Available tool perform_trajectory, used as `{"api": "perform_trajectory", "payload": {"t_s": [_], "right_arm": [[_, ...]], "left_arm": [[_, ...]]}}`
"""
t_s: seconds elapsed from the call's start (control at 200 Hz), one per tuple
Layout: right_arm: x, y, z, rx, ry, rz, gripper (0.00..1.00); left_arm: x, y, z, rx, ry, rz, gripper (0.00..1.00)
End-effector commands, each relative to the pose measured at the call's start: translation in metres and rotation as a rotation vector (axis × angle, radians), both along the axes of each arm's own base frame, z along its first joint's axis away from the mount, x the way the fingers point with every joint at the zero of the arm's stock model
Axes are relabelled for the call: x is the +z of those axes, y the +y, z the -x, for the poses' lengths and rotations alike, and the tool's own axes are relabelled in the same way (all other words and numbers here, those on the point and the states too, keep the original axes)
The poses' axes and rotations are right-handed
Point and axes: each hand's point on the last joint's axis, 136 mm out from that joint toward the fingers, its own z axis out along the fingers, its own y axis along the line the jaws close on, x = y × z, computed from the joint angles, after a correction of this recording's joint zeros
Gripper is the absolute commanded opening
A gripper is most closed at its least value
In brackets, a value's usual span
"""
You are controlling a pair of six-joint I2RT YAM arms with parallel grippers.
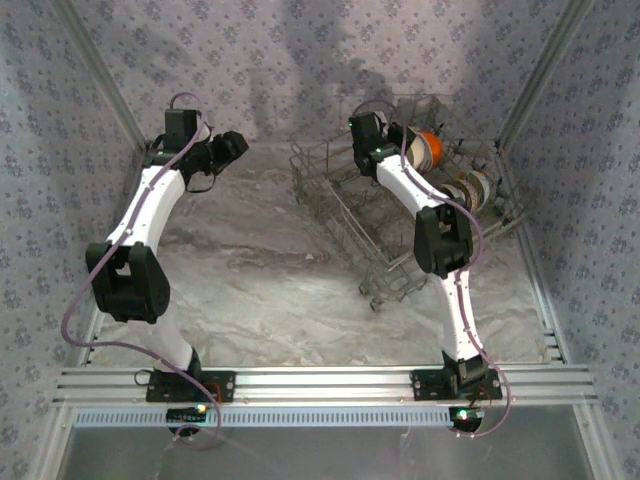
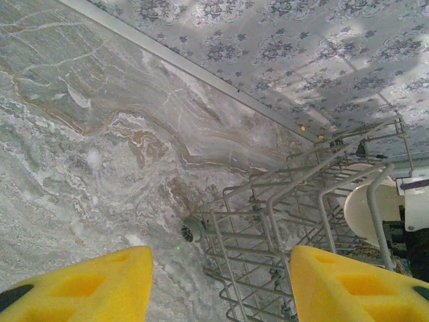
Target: Load the bowls into the dish rack
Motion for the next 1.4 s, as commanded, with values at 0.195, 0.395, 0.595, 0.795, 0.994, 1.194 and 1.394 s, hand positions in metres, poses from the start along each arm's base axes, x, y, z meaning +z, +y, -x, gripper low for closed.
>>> {"api": "perform_trajectory", "payload": {"t_s": [0.195, 0.395, 0.595, 0.795, 0.994, 1.194, 1.394], "right_arm": [[-0.010, 0.016, 0.002, 0.023, 0.051, 0.039, 0.00], [-0.013, 0.021, 0.001, 0.038, 0.058, 0.041, 0.01], [-0.015, 0.028, -0.001, 0.059, 0.061, 0.036, 0.04], [-0.017, 0.031, -0.001, 0.067, 0.066, 0.036, 0.08], [-0.019, 0.033, -0.001, 0.068, 0.067, 0.032, 0.14], [-0.024, 0.034, 0.000, 0.068, 0.076, 0.030, 0.19], [-0.029, 0.033, -0.001, 0.059, 0.077, 0.020, 0.20]], "left_arm": [[0.037, 0.001, 0.005, -0.013, -0.090, 0.022, 0.57], [0.037, 0.000, 0.006, -0.013, -0.093, 0.023, 0.57], [0.037, 0.000, 0.006, -0.013, -0.094, 0.028, 0.57], [0.038, 0.000, 0.007, -0.011, -0.096, 0.031, 0.57], [0.037, 0.000, 0.008, -0.010, -0.096, 0.034, 0.57], [0.036, 0.000, 0.008, -0.010, -0.093, 0.037, 0.57], [0.035, 0.000, 0.008, -0.009, -0.090, 0.039, 0.57]]}}
